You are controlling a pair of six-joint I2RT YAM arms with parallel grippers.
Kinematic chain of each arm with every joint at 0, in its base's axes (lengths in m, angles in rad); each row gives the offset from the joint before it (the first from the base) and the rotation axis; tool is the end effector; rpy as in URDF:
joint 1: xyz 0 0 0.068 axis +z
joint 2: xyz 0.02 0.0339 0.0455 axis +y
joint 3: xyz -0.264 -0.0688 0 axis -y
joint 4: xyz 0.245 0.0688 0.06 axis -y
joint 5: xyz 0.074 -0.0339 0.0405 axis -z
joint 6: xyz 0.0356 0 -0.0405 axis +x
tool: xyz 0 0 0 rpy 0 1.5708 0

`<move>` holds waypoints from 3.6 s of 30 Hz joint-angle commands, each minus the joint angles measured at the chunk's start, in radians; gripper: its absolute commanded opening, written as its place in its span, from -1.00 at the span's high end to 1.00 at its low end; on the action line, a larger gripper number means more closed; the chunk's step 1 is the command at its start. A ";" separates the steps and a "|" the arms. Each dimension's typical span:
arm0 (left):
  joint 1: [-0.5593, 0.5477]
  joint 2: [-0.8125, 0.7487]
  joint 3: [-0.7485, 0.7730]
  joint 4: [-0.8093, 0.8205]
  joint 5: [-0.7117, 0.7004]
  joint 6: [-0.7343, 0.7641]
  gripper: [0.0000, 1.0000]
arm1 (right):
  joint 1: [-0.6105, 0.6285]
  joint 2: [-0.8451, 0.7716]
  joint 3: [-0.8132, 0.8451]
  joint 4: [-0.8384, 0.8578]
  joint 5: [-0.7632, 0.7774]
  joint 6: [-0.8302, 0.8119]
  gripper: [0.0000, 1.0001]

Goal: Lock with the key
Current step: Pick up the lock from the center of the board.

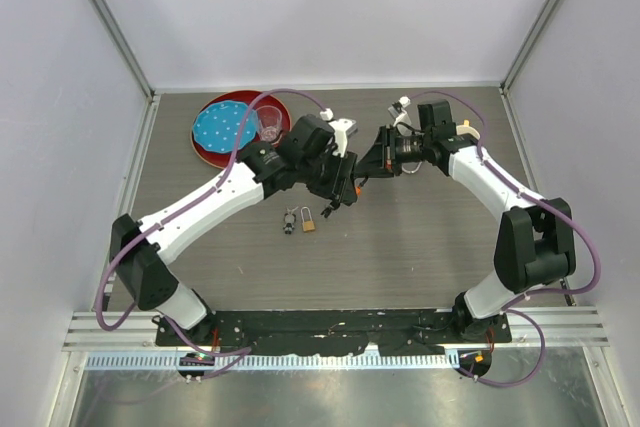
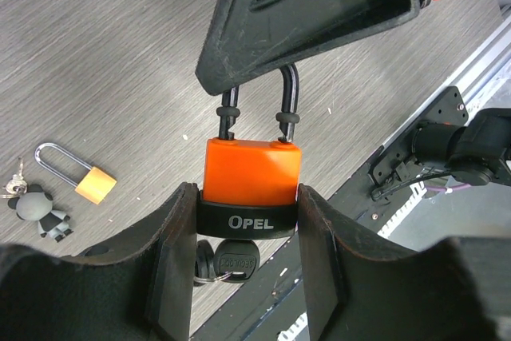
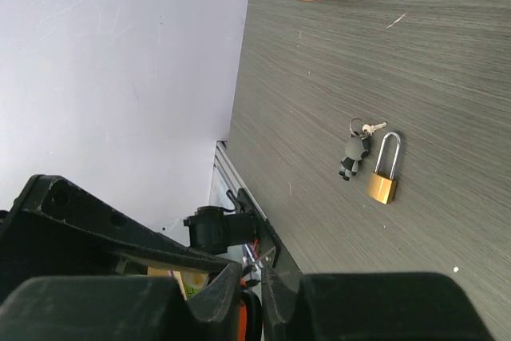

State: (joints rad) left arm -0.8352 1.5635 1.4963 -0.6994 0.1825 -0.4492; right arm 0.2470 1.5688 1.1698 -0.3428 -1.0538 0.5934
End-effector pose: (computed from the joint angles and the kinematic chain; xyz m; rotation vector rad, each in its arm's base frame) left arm 0.2268 -0.2602 0.3453 0.5704 2.4154 -0.8134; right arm 0.3183 0.1122 0.2757 -0.1834 2.3657 1.6335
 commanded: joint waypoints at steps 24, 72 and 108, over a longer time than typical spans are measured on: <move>0.027 -0.029 0.027 0.090 0.037 -0.032 1.00 | 0.037 -0.087 -0.025 0.117 0.023 0.086 0.49; 0.300 -0.145 -0.084 0.618 0.604 -0.289 0.00 | 0.052 -0.148 0.265 0.337 0.071 0.405 0.96; 0.372 -0.178 -0.232 1.040 0.741 -0.620 1.00 | -0.002 -0.113 0.261 0.369 0.060 0.293 0.08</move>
State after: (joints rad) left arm -0.4629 1.4319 1.2537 0.2127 0.8734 -1.0256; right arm 0.2474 1.4490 1.4021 -0.0303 -0.9894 0.8989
